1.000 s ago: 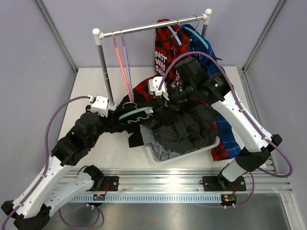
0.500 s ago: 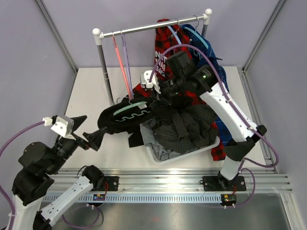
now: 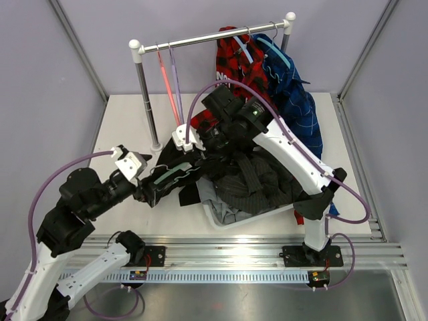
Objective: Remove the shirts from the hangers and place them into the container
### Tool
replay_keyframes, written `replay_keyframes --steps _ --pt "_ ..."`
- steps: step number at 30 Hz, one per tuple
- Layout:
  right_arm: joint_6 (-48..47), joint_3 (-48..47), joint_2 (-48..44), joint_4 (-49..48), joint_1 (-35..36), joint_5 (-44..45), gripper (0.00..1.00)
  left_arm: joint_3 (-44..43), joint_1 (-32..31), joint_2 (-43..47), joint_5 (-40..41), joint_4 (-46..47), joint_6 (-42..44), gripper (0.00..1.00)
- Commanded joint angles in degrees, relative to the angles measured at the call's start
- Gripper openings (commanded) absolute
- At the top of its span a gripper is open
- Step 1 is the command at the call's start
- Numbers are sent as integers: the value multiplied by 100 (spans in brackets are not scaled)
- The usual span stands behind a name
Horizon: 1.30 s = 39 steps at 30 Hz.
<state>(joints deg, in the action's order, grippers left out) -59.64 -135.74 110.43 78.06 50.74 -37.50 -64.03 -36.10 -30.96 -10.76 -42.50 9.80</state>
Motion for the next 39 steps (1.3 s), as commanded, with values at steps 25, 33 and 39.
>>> replay_keyframes --steps 25,33,39 --pt "-364 -593 215 912 235 -56 0 295 -3 -226 -866 269 707 33" --pt "-444 -673 295 1000 235 -109 0 181 -3 -332 -813 -57 980 36" --pt "-452 -655 330 1036 235 -82 0 145 -3 -323 -927 154 980 31"
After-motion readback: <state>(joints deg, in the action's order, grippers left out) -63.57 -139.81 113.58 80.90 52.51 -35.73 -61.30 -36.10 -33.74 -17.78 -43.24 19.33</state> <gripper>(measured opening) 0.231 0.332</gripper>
